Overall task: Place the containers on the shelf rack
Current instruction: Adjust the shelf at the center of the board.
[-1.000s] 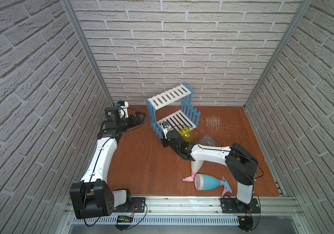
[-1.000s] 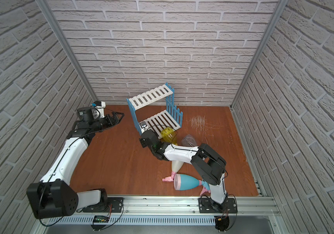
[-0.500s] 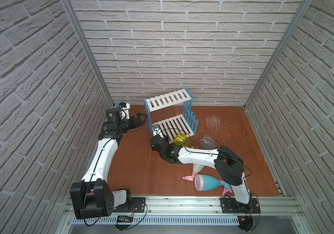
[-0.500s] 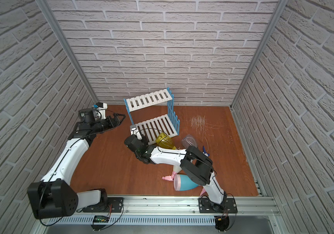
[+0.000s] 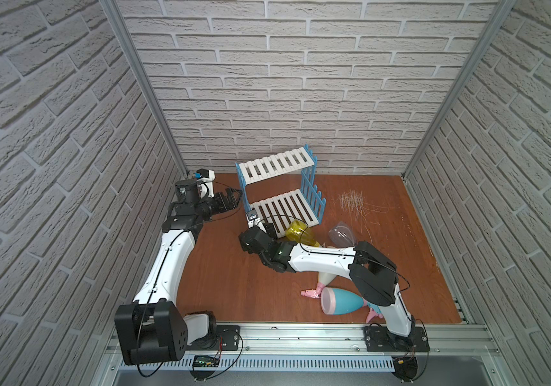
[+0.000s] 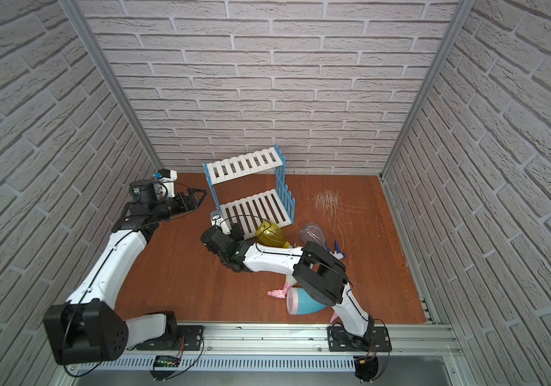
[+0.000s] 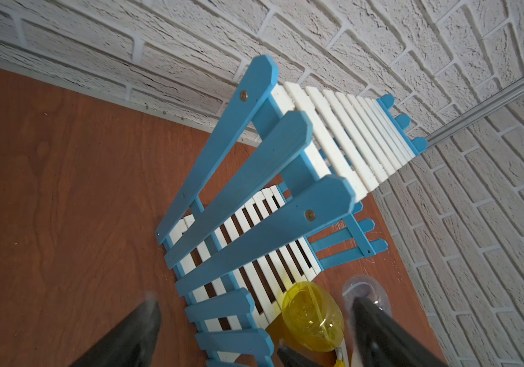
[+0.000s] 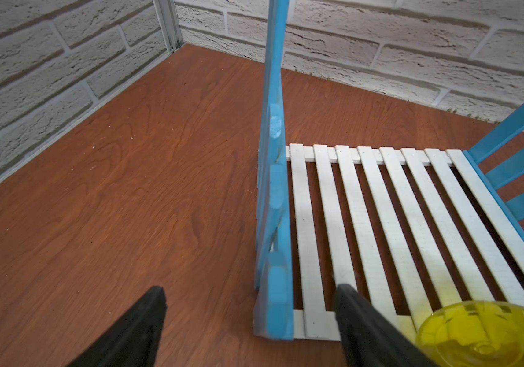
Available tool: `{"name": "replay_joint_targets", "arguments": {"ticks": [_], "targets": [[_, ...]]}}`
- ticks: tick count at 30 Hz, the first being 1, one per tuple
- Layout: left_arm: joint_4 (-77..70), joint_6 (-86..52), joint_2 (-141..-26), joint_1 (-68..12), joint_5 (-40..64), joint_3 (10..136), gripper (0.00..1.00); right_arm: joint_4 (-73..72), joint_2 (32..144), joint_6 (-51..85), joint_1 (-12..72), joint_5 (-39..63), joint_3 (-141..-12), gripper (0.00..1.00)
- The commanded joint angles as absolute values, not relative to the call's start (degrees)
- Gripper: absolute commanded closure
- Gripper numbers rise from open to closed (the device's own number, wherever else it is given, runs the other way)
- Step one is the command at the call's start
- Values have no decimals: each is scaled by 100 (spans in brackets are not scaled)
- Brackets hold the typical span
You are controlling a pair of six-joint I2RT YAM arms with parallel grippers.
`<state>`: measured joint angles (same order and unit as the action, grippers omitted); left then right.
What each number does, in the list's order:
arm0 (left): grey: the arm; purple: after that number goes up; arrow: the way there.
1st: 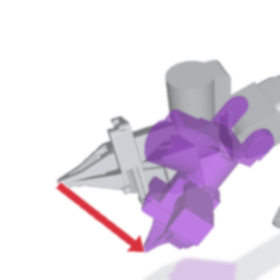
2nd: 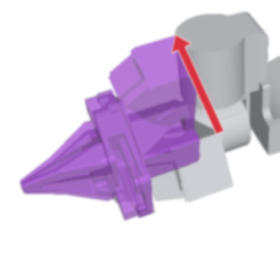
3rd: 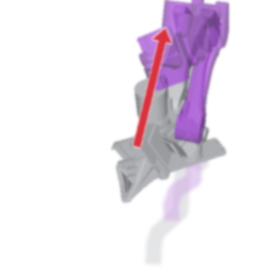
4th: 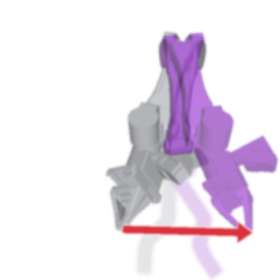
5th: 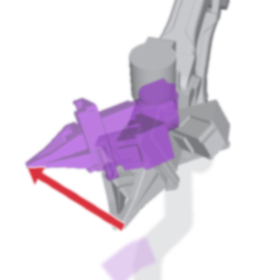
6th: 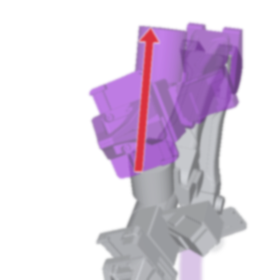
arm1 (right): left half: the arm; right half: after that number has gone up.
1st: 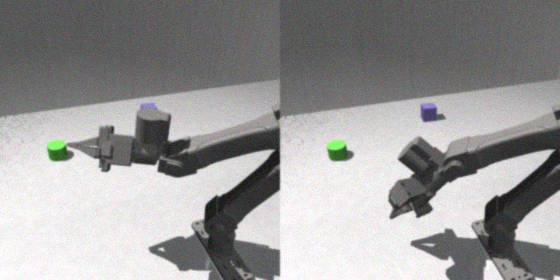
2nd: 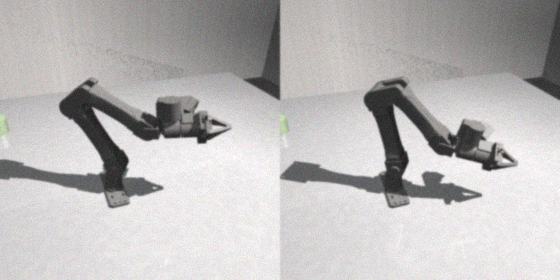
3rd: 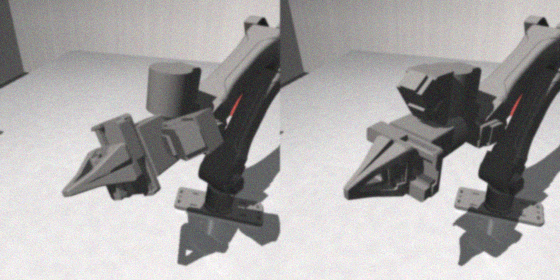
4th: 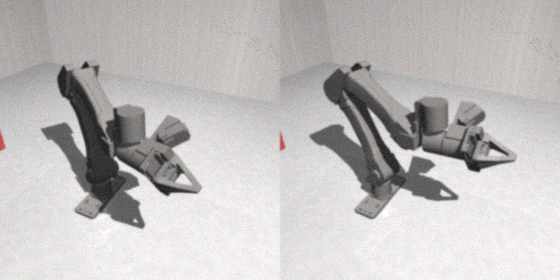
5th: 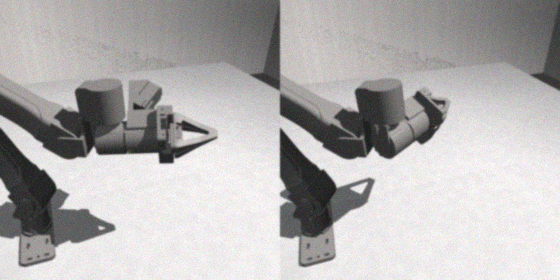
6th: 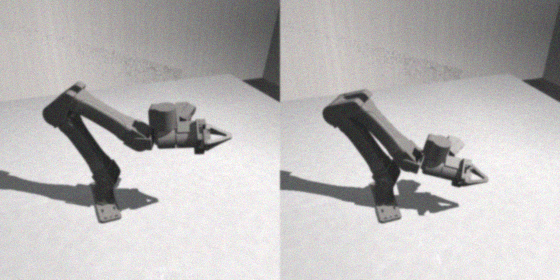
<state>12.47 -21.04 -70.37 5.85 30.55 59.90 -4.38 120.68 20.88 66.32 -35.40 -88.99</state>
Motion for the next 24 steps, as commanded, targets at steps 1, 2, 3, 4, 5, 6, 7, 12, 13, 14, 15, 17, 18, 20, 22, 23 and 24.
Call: {"name": "replay_joint_targets", "arguments": {"ticks": [1, 2, 3, 4, 5, 6, 7, 12, 13, 14, 15, 17, 18, 20, 22, 23, 24], "targets": [[1214, -1823, -6649, 563, 2726, 5900, 2, -958, 11568, 1524, 6757, -3641, -8720, 2], [1271, -1775, -6551, 561, 2657, 5875, 2, -1067, 11437, 1431, 6768, -3610, -8640, 0], [1319, -1741, -6448, 562, 2590, 5843, 2, -1169, 11288, 1307, 6780, -3563, -8554, 0], [1343, -1707, -6340, 562, 2546, 5806, 2, -1249, 11109, 1228, 6787, -3528, -8453, 1], [1359, -1668, -6224, 555, 2521, 5770, 2, -1331, 10943, 1155, 6793, -3495, -8348, 1], [1363, -1621, -6106, 548, 2516, 5718, 2, -1404, 10793, 1094, 6798, -3487, -8231, 1], [1384, -1575, -5987, 534, 2499, 5675, 2, -1476, 10608, 1051, 6802, -3469, -8090, 1], [1801, -856, -5576, 98, 2178, 5695, 2, -1513, 9635, 1049, 6796, -3665, -7299, 0], [1927, -660, -5541, -60, 2059, 5741, 2, -1434, 9388, 1101, 6794, -3772, -7136, 1], [2073, -475, -5523, -251, 1906, 5803, 2, -1305, 9174, 1166, 6794, -3896, -7006, 0], [2199, -319, -5523, -477, 1751, 5867, 2, -1140, 8938, 1263, 6790, -4040, -6886, 0], [2364, -99, -5556, -913, 1549, 5996, 2, -606, 8503, 1538, 6758, -4376, -6638, 0], [2375, -33, -5585, -1150, 1496, 6010, 2, -262, 8267, 1703, 6744, -4577, -6540, 0], [2295, 58, -5655, -1602, 1405, 5974, 2, 635, 7796, 2314, 6685, -5013, -6419, 1], [2116, 125, -5753, -2093, 1273, 5881, 2, 2027, 7400, 3229, 6539, -5275, -6382, 1], [2030, 143, -5822, -2337, 1202, 5837, 2, 2690, 7217, 3754, 6448, -5342, -6388, 1], [1918, 149, -5903, -2577, 1139, 5790, 2, 3327, 6980, 4149, 6363, -5370, -6385, 1]]}}
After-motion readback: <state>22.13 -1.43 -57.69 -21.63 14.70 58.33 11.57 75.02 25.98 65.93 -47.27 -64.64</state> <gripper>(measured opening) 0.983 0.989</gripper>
